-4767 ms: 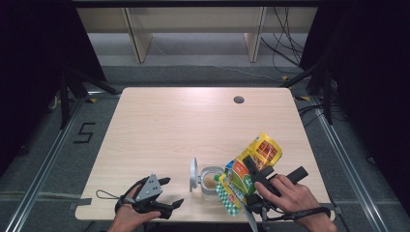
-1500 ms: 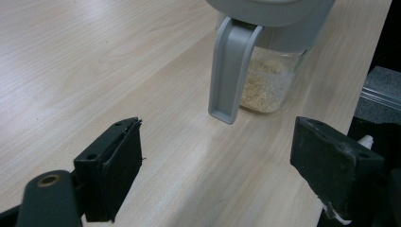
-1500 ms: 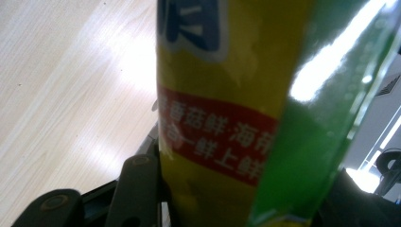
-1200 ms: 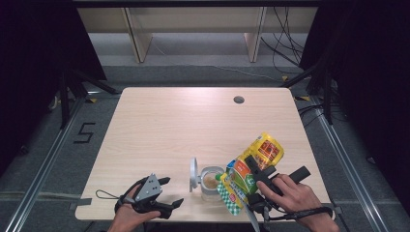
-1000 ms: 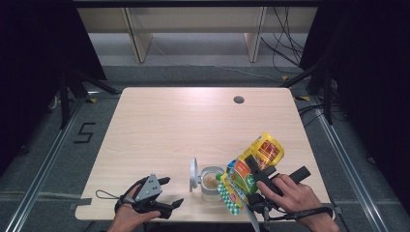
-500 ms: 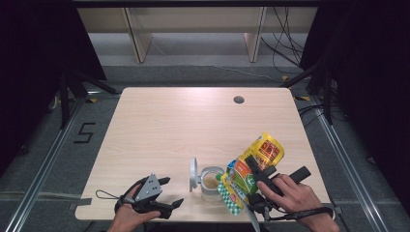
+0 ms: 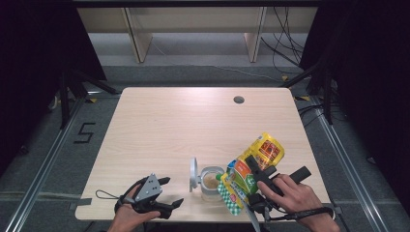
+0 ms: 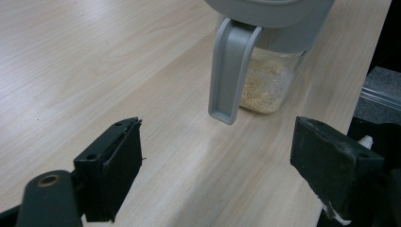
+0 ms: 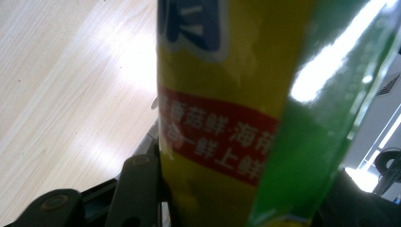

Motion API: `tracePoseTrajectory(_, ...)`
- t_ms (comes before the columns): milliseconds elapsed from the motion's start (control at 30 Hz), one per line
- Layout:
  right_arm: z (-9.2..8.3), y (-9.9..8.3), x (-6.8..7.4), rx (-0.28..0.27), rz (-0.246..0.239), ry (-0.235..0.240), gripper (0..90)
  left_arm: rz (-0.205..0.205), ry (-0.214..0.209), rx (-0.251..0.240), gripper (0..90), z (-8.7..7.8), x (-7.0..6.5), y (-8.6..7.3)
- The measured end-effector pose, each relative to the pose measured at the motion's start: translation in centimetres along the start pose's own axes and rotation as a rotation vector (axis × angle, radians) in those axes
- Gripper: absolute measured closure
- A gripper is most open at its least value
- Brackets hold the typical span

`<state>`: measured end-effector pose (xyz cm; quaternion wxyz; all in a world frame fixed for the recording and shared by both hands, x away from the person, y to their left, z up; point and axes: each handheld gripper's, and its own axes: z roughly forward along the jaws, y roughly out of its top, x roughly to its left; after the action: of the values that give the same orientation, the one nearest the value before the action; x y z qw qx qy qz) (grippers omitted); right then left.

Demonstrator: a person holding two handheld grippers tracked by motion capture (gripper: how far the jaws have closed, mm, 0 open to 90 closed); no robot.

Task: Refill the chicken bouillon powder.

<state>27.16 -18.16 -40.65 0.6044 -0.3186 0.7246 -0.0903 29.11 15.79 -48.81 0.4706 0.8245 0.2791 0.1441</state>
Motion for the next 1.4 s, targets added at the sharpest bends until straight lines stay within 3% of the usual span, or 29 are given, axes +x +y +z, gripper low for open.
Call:
tracePoseTrajectory(333,-0.02,-0.21,-0.03,0.01,0.0,0.018,57.9,-0.005,-0.003,-0.004,16.8,0.04,-0.04,-0.01)
tracePoseTrajectory(633,0.04,-0.08,0.1,0.005,-0.005,0.006,58.0,0.007,0.003,0.007,16.8,-0.01,0.06,0.0)
tracePoseTrajectory(1167,0.0,0.01,0.14,0.005,-0.004,0.008,58.1,-0.009,-0.004,-0.003,16.8,0.02,-0.07,-0.02)
tracePoseTrajectory(1400,0.01,-0.02,0.15,0.005,0.0,0.005,59.0,0.032,-0.007,0.005,16.8,0.02,0.16,0.09)
